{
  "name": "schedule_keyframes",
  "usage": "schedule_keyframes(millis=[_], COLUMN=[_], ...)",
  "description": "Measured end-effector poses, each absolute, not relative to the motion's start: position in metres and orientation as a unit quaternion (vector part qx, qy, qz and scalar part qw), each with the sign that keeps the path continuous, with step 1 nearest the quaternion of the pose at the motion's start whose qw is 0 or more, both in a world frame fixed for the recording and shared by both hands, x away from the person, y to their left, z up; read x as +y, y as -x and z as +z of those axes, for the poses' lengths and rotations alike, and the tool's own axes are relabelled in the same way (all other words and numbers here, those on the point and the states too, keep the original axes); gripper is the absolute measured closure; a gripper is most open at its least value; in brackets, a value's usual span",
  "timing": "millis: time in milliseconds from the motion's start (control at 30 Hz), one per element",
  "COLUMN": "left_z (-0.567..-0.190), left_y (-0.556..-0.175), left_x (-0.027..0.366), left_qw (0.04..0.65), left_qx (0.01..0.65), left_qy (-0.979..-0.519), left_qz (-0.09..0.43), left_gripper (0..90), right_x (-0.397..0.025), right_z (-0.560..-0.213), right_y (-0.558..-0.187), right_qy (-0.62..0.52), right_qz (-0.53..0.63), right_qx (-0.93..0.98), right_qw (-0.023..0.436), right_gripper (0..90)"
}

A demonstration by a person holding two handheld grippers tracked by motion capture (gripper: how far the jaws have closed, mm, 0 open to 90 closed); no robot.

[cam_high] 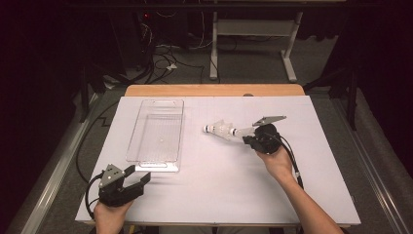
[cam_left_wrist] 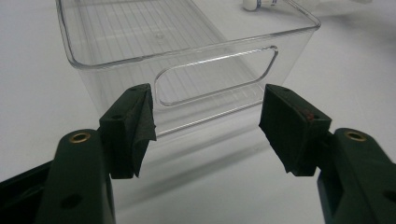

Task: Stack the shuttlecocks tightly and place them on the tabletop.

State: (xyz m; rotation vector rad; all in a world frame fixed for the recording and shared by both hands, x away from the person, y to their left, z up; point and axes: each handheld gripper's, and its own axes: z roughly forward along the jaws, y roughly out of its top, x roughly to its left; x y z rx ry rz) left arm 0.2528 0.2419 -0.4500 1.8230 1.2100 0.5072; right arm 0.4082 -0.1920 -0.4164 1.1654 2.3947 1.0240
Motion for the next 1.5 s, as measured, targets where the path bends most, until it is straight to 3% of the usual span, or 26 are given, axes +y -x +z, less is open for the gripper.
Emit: schedule_keyframes(millis=[1500], left_z=[-0.450], left_y=[-0.253], left_x=[0.241], left_qw=[0.433], left_qx=[0.485], left_qy=[-0.732], left_qz=[0.202], left_gripper=[35.9], right_x=[-0.157], right_z=[-0.427], right_y=[-0.435], right_qy=[-0.373], right_qz=[0.353], right_qx=[0.850], right_qw=[0.118], right_gripper=[90.0])
